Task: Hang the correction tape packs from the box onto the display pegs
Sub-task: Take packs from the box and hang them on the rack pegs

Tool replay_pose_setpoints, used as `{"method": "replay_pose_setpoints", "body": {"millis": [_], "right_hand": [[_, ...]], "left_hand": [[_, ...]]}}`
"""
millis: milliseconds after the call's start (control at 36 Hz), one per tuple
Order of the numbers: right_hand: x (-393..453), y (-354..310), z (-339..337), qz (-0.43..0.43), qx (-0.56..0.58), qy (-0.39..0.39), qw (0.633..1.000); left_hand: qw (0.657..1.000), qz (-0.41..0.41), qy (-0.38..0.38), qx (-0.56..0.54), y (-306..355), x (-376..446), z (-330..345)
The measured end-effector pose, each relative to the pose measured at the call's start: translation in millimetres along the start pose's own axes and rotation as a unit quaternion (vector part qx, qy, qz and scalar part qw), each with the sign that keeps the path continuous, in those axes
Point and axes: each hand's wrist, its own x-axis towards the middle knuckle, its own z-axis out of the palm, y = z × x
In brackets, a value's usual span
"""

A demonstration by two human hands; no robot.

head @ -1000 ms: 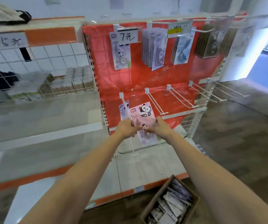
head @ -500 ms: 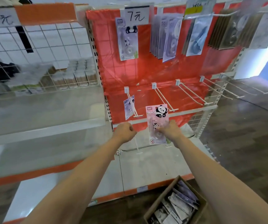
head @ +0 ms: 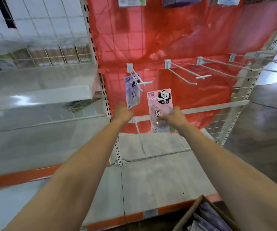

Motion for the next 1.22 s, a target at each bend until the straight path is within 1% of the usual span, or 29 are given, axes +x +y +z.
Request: {"method": "replay_pose_setpoints", "body": {"millis": [111, 222, 333, 417, 472, 528, 583, 667, 750, 806, 917, 1028, 1222], "right_hand": [[22, 16, 11, -0.052, 0.005, 0.029, 0.998], [35, 28, 16, -0.093, 0.002, 0.042, 0.995], [44, 39, 19, -0.133, -0.004, 0.047, 0.99], [47, 47, 23, -0.153, 0.013, 0.058, 0.987], [49, 53, 26, -0.164, 0.024, 0.067, 0.984], [47, 57, 28, -0.171, 0.025, 0.076, 0.982], [42, 59, 28, -0.17, 0.027, 0.082, 0.982], [37, 62, 28, -0.173, 0.025, 0.094, 0.98], [31, 63, 26, -0.178, 0.016, 0.104, 0.978], [26, 62, 24, -0.178, 0.016, 0.109, 0.978], [16, 58, 20, -0.187, 0.018, 0.117, 0.975], [4, 50, 18, -0.197, 0.028, 0.122, 0.972], [-12, 37, 16, -0.22, 0.056, 0.127, 0.966]], "left_hand": [[0.999, 0.004, 0.035, -0.012, -14, 30, 22], [0.996, -0.002, 0.038, -0.078, -26, 53, 39], [0.985, 0.016, 0.051, -0.162, -37, 65, 54], [0.978, 0.035, 0.067, -0.195, -40, 69, 65], [0.974, 0.055, 0.106, -0.194, -42, 71, 69], [0.972, 0.087, 0.14, -0.17, -44, 70, 72], [0.97, 0.108, 0.156, -0.154, -47, 68, 75], [0.962, 0.114, 0.182, -0.169, -54, 59, 72], [0.949, 0.121, 0.167, -0.238, -64, 47, 67], [0.948, 0.137, 0.138, -0.253, -68, 34, 63], [0.942, 0.172, 0.092, -0.273, -73, 11, 52], [0.938, 0.2, 0.078, -0.271, -77, -10, 40], [0.931, 0.221, 0.048, -0.286, -70, -40, 15]]}}
